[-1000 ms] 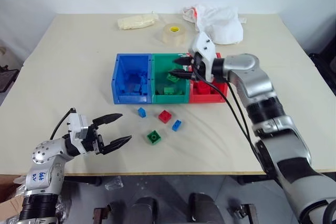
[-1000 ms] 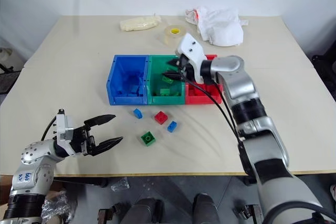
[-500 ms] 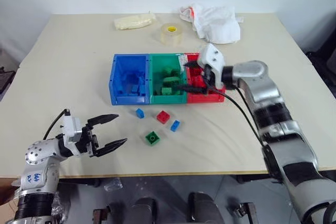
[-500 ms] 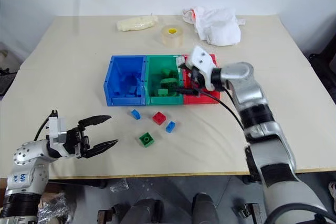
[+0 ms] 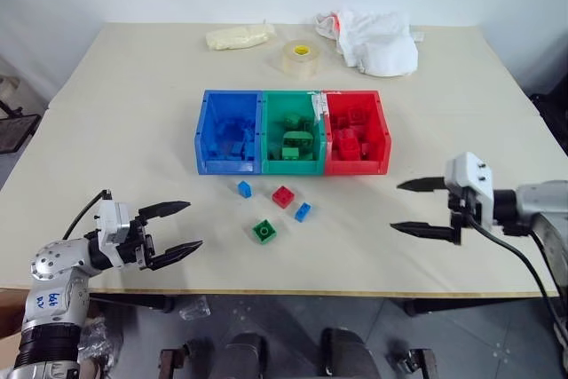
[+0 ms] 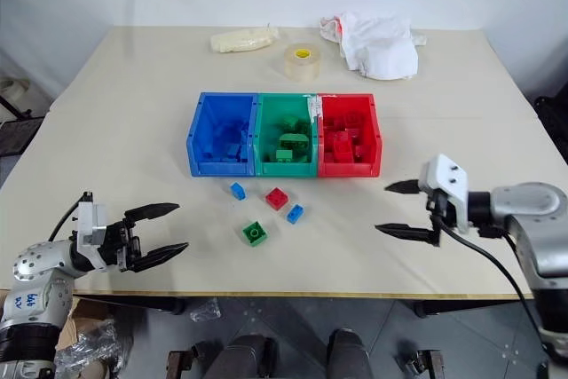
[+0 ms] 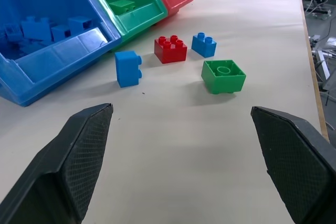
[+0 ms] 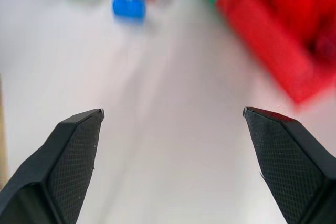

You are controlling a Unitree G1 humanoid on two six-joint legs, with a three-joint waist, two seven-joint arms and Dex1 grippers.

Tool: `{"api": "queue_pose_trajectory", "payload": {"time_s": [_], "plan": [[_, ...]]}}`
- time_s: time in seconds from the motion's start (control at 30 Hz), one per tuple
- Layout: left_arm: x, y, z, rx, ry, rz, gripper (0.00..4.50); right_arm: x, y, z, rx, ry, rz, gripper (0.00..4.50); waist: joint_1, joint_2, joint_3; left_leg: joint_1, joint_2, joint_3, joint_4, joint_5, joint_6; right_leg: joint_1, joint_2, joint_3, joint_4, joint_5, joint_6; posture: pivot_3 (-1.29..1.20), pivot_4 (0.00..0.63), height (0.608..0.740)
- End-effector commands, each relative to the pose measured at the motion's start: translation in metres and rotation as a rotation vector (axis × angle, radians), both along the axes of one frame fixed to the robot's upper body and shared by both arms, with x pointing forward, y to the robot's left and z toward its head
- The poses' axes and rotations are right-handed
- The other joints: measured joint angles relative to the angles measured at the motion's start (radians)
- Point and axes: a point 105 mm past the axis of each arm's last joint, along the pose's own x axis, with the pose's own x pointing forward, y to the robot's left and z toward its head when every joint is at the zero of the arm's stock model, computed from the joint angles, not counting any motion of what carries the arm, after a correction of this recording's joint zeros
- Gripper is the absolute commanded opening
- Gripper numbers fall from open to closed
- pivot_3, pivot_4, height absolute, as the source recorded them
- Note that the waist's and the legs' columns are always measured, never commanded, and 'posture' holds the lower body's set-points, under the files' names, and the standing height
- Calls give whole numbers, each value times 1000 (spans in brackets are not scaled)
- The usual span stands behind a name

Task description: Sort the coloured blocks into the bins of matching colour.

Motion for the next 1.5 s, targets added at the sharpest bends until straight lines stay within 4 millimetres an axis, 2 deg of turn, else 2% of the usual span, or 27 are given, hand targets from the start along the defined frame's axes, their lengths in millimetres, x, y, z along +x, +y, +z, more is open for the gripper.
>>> {"api": "queue_pose_trajectory", "payload": {"time_s": [0.03,0.1,0.27,0.47,0.57,0.7,0.77,0.83,1.03,1.2,1.3,1.4,1.5], "plan": [[1,7,6,20,-22,9,4500,2,10,17,-21,-64,22,4446,0,0,0,0,1,0,0,0,0,0,0,0,0,0,0,0,150,740],[3,4,7,19,-31,4,4500,4,21,13,-36,-45,38,4446,1,0,0,0,1,0,0,0,0,0,0,0,0,0,0,0,150,740],[0,-1,9,12,-46,4,4500,10,82,-10,-8,-44,177,4446,2,0,0,0,1,-2,0,0,0,-1,0,0,0,0,0,0,150,740],[-9,-2,9,5,-52,26,4500,29,138,-25,40,-44,271,4446,0,0,0,-1,0,-2,0,0,0,-1,0,0,0,0,0,0,150,740],[-14,-3,9,3,-54,43,4500,40,153,-34,20,-36,286,4446,1,0,0,0,0,-3,0,0,0,-1,0,0,1,0,0,0,150,740],[-19,-5,7,-4,-52,58,4500,51,163,-43,4,-33,286,4446,1,0,0,-1,-1,-5,0,0,0,-1,0,-1,1,0,0,0,150,740],[-21,-6,7,-7,-51,62,4500,52,168,-43,17,-20,300,4075,-2,0,0,0,-1,-5,0,0,0,-1,0,-1,1,0,0,0,150,740],[-22,-7,7,-13,-52,68,4500,51,171,-41,38,-15,312,3545,-5,0,0,0,-1,-5,0,0,0,-1,0,-1,1,0,0,0,150,740],[-22,-8,7,-14,-48,73,4500,46,167,-35,46,-20,323,1558,-10,0,0,0,-1,-5,0,0,0,-1,1,-1,1,0,0,0,150,740],[-19,-9,7,-17,-49,64,4500,41,164,-16,67,-63,334,1535,-11,0,0,0,-1,-5,0,0,0,-1,1,-1,1,0,0,0,150,740],[-17,-10,7,-17,-50,54,4500,45,169,11,105,-133,336,1535,-13,0,0,0,-1,-5,0,0,0,-1,1,-1,1,0,0,0,150,740],[-14,-11,7,-18,-54,48,4500,52,182,29,120,-171,346,1535,-21,0,0,0,-1,-5,-1,0,0,-1,1,-1,1,0,0,0,150,740],[-11,-12,8,-18,-60,42,4500,71,208,51,176,-254,326,1535,-30,0,0,0,0,-4,-2,0,-1,-2,1,-1,2,0,0,0,150,740]]}}
